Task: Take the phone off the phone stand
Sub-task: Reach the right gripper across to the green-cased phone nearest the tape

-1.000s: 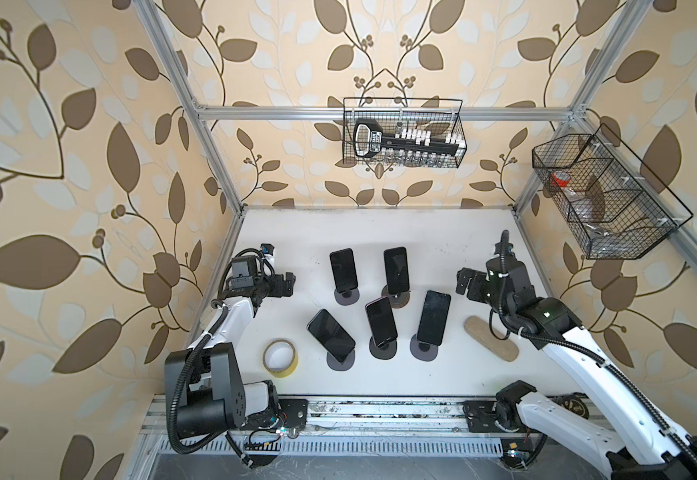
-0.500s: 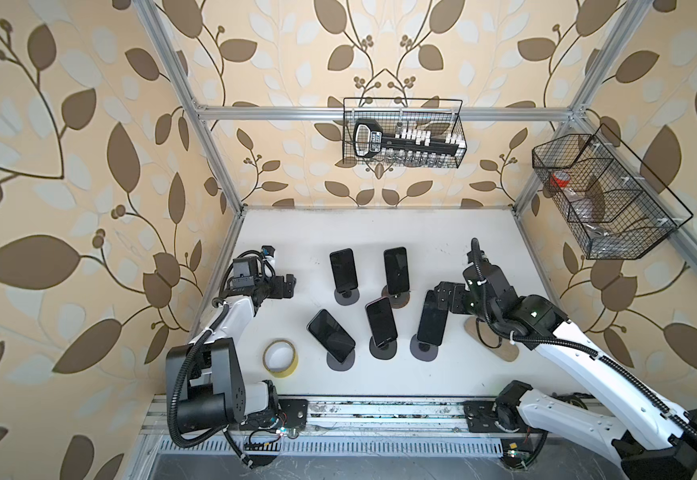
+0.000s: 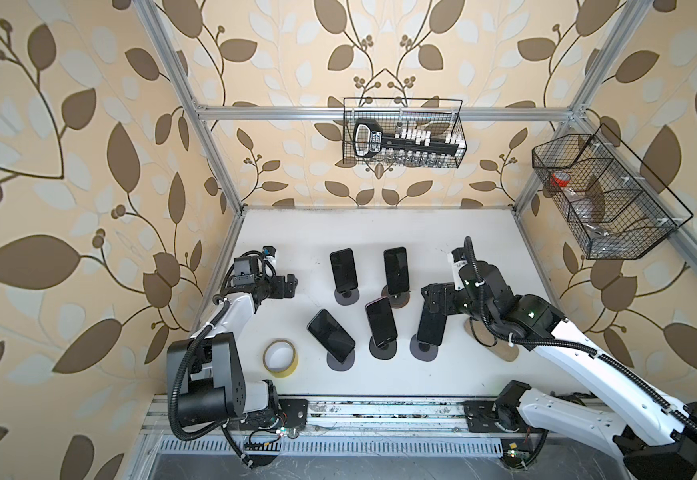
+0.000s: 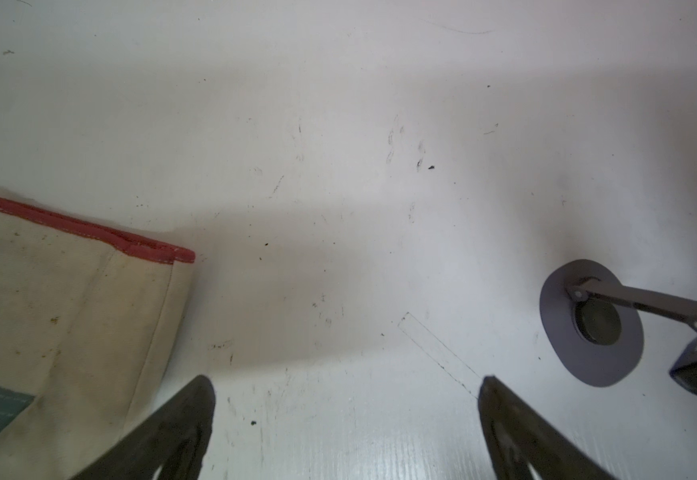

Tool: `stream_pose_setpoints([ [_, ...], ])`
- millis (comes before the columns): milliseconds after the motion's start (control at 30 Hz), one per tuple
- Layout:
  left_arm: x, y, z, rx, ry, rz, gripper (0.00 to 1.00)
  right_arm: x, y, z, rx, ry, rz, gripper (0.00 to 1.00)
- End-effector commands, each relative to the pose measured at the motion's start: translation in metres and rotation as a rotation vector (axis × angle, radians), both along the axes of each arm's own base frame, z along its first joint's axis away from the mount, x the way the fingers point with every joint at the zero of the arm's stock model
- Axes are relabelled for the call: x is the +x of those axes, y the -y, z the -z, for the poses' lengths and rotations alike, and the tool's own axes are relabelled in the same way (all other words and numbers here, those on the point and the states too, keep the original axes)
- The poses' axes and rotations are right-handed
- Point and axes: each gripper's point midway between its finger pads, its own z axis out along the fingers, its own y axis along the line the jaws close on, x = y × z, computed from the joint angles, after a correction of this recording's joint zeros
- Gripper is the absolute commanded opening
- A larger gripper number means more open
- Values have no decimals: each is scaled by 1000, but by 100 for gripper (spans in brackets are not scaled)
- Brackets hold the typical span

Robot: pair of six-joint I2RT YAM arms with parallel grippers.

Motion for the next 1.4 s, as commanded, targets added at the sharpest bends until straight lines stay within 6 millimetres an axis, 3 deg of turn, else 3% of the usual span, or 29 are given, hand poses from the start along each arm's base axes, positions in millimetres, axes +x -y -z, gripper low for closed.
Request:
stream_pose_setpoints([
  [0,5,4,-7,-49,-4,20,99,-7,-47,-42,62,115,-235,100],
  [300,4,7,-1,-67,-37,34,99,-46,-163,-66,49,248,-635,100],
  [367,4,6,-1,-66,-39,33,99,-55,-184,-61,42,261,-701,100],
  [433,3,6,0,-65,-41,32,99,-62,-205,-75,80,295,-757,100],
  [633,2,6,-3,-54,-38,36,99,-73,-248,-58,102,196,-861,100],
  [800,1,5,-6,-44,-27,37,99,-74,-273,-30,42,137,-880,100],
  [933,1,4,-6,-39,-28,33,99,-69,-282,-8,-24,109,-884,100],
  [1367,2,4,-6,-40,-30,35,99,-55,-295,28,-122,82,-882,100],
])
